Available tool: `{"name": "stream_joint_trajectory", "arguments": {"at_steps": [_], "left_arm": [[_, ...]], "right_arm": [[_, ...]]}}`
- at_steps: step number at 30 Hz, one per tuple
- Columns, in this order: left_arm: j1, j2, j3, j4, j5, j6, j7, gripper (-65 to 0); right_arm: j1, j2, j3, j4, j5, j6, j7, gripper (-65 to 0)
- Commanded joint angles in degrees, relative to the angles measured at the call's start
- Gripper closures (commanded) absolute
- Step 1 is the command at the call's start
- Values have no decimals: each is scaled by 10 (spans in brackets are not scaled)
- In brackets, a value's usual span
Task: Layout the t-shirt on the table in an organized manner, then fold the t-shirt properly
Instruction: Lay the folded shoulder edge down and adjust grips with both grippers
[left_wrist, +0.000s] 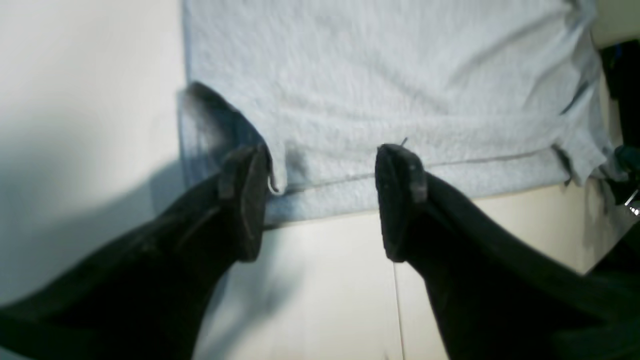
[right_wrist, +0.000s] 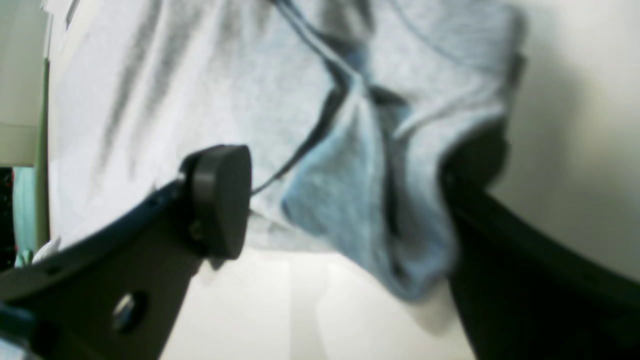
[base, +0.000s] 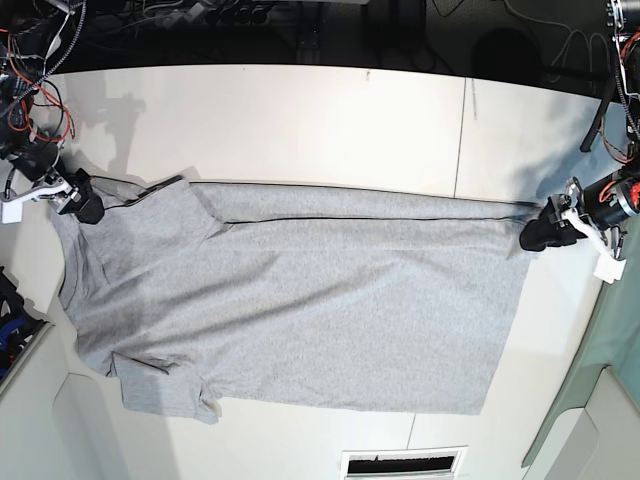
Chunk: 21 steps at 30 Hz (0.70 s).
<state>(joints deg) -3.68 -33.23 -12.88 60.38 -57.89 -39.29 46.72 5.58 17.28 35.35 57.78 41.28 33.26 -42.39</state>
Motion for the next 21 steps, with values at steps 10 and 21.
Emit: {"name": "stream_joint_trajectory", "arguments": {"at_steps": [10, 21], "left_arm": [[-11, -10, -3, 8, 139, 81, -123, -364], [-35, 12, -3, -79, 140, 67, -136, -364]], "right_arm": [[17, 7, 0, 4, -19, -2, -14, -443], [17, 7, 0, 4, -18, -2, -14, -443]]}}
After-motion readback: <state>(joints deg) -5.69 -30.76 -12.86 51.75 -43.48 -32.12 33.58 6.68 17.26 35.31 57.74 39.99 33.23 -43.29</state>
